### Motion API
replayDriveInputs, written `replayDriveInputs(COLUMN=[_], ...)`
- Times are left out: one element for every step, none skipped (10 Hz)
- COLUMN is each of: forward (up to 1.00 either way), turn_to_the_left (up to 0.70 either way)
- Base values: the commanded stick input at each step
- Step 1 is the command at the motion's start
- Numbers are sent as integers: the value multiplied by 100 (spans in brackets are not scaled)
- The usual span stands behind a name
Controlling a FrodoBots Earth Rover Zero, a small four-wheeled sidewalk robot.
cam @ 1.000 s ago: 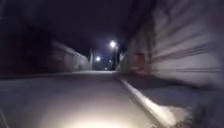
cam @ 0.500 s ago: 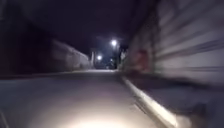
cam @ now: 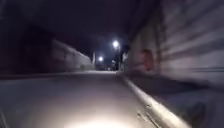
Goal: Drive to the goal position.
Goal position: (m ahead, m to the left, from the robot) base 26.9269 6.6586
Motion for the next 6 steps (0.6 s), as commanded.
replayDriveInputs(forward=[70, 70, 70, 70, 70, 70], turn_to_the_left=[0, 0, 0, 0, 0, 0])
